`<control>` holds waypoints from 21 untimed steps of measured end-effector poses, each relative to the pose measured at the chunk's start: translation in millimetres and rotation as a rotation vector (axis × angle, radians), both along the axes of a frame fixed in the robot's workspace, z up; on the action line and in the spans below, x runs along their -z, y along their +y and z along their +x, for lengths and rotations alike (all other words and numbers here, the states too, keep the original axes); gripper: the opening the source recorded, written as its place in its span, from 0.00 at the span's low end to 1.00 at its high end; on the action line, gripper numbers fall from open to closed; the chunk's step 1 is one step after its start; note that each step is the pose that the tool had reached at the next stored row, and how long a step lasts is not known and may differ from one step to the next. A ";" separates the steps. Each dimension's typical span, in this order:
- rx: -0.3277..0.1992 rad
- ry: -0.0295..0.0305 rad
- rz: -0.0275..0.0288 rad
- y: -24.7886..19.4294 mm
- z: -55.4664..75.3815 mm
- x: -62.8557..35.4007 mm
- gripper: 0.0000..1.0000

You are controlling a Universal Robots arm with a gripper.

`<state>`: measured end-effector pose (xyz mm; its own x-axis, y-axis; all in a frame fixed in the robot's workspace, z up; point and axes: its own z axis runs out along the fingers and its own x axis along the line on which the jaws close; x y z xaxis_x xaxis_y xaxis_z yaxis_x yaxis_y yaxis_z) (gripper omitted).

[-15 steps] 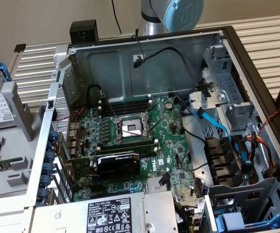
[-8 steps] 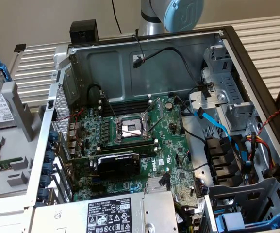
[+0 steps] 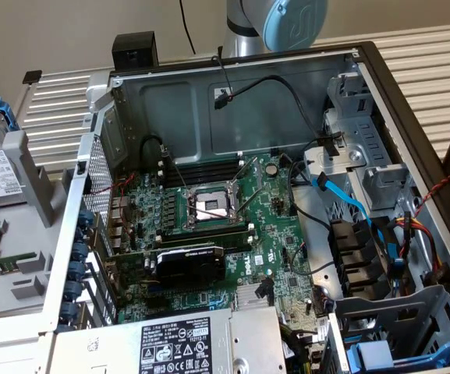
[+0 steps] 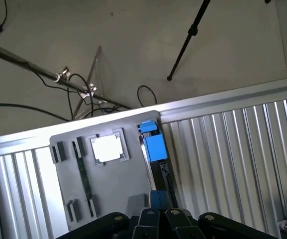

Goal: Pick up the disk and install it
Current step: 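Pick up the disk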

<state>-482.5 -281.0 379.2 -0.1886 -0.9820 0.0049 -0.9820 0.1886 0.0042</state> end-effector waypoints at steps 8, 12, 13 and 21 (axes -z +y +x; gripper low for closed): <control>-0.133 -0.0002 0.0001 0.0 -0.1 0.2 0.11; -0.137 0.0000 0.0000 0.0 -0.1 0.2 0.11; -0.137 0.0000 0.0000 0.0 -0.1 0.2 0.11; -0.138 -0.0001 0.0001 0.0 -1.6 0.6 0.11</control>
